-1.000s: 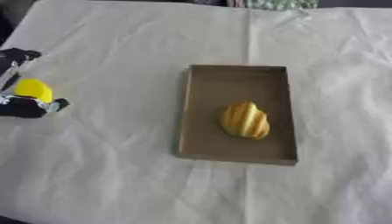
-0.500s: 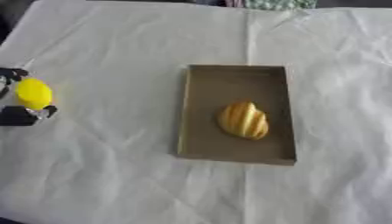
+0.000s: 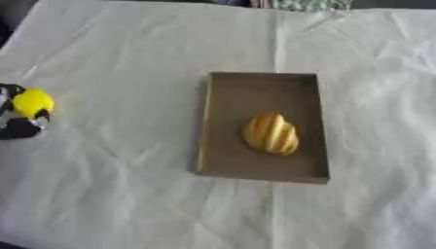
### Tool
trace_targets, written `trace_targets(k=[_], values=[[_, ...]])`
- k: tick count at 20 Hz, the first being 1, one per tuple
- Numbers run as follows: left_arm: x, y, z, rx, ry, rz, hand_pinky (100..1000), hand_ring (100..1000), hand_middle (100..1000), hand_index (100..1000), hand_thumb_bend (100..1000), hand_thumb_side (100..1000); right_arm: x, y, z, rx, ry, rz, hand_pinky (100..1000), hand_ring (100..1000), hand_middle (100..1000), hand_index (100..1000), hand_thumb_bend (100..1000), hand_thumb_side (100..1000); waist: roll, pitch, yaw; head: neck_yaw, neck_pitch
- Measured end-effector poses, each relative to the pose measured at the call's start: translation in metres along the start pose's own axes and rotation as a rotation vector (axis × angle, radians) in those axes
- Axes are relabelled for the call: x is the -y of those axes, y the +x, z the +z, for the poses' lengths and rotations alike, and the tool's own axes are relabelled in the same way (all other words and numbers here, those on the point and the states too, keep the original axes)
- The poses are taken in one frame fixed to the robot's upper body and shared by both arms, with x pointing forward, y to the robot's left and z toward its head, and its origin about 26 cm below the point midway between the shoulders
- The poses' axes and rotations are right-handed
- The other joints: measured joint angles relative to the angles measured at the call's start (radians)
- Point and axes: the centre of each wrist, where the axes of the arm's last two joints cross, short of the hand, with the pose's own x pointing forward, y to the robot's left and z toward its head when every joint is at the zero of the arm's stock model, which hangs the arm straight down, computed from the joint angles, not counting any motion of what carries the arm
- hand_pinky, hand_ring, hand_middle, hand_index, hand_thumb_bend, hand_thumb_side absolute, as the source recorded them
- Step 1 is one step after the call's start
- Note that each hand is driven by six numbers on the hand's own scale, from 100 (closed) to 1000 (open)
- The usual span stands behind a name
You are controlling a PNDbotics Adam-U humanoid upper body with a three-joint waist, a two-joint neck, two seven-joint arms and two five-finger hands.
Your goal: Pick up objects on the table and place them in the box.
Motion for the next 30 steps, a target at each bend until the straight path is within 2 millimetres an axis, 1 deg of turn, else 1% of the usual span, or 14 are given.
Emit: trace_targets(k=[1,3,5,8,9,11,13,15,17,19,22,26,29,30], values=[[-0.007,0.008,0.003,0.033,0.034,0.003,731,635,563,709,100,195,0.000,0.000,0.000,-0.002,0.000,0.000,921,845,695,857,100,562,0.000,0.000,0.002,0.000,0.000],[-0.024,0.030,0.011,0.128,0.114,0.008,734,631,562,710,100,202,0.000,0.000,0.001,-0.003,0.001,-0.001,921,844,696,857,100,563,-0.001,0.000,0.005,0.001,0.000],[-0.044,0.059,0.023,0.258,0.187,0.018,734,625,560,710,100,206,0.000,0.000,0.000,-0.002,0.000,-0.003,920,843,696,856,100,563,-0.001,0.000,0.005,0.003,0.000],[-0.072,0.109,0.047,0.499,0.258,0.039,735,622,559,711,100,221,0.000,0.000,-0.001,0.004,-0.003,-0.008,919,842,696,856,100,563,-0.001,-0.001,0.006,0.008,0.001],[-0.078,0.125,0.055,0.574,0.262,0.048,739,616,557,712,100,252,0.000,0.000,-0.001,0.005,-0.004,-0.010,919,842,695,856,100,563,-0.001,-0.003,0.007,0.009,0.002],[-0.083,0.153,0.068,0.711,0.244,0.071,739,616,557,712,100,252,0.000,0.000,-0.001,0.006,-0.005,-0.013,919,842,695,856,100,563,-0.002,-0.007,0.009,0.011,0.002],[-0.083,0.171,0.076,0.799,0.210,0.087,749,609,554,713,100,275,0.000,0.000,-0.001,0.007,-0.007,-0.016,918,841,695,855,100,562,-0.003,-0.007,0.010,0.012,0.003],[-0.078,0.195,0.082,0.896,0.151,0.113,752,609,553,713,100,276,0.000,0.001,-0.002,0.012,-0.009,-0.020,918,841,695,855,100,563,-0.007,-0.009,0.007,0.015,0.003],[-0.067,0.216,0.084,0.964,0.075,0.132,759,608,554,715,100,280,0.000,0.001,-0.003,0.016,-0.010,-0.021,919,842,695,856,100,564,-0.009,-0.010,0.004,0.018,0.003],[-0.051,0.234,0.080,0.995,0.007,0.147,759,605,551,713,100,279,0.000,0.001,-0.004,0.018,-0.013,-0.027,920,842,695,856,100,564,-0.008,-0.010,0.002,0.018,0.003],[-0.028,0.254,0.070,0.999,-0.054,0.168,760,601,546,711,100,283,0.000,0.001,-0.004,0.017,-0.012,-0.031,920,843,694,856,100,564,-0.010,-0.010,-0.004,0.018,0.003],[0.000,0.273,0.059,0.999,-0.106,0.174,762,605,551,716,100,294,-0.003,0.001,-0.006,0.021,-0.012,-0.045,921,843,694,856,100,564,-0.011,-0.007,-0.010,0.018,0.002],[0.022,0.280,0.053,0.982,-0.155,0.165,773,623,571,735,101,323,-0.004,0.001,-0.006,0.020,-0.012,-0.050,922,844,693,856,100,565,-0.013,-0.003,-0.016,0.018,0.001],[0.028,0.281,0.051,0.974,-0.171,0.161,779,636,583,747,126,331,-0.004,0.001,-0.006,0.020,-0.013,-0.052,922,844,693,856,100,565,-0.014,-0.002,-0.017,0.018,0.001]])
